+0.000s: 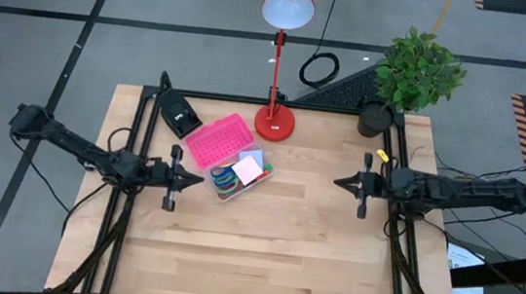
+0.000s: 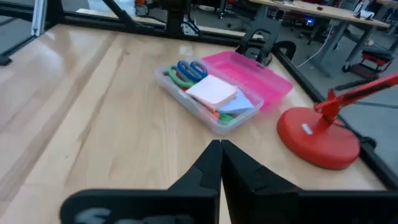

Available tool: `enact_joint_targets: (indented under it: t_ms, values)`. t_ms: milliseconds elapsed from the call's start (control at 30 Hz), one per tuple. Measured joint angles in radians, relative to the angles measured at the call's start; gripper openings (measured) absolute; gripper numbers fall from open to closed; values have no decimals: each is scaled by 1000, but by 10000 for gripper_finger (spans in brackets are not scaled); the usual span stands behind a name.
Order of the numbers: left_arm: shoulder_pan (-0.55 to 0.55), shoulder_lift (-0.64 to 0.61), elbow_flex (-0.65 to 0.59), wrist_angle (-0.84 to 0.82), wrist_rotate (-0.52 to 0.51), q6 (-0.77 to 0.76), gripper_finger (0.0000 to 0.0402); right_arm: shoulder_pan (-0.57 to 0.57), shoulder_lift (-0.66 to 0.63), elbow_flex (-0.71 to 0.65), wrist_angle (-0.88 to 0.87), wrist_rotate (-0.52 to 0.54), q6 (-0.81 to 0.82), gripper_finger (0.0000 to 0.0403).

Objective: Pack school essentials
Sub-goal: Return to Home Position

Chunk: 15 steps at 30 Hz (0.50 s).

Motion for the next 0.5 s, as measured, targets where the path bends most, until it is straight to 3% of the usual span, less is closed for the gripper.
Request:
enact_joint_targets:
  t_ms: [167, 500]
  values:
    - [5, -23, 0, -20, 59, 9, 10, 0, -70, -108, 61, -5, 22, 0]
    - [5, -27, 0, -47, 61, 17, 12, 22, -252, -223, 131, 17, 24, 0]
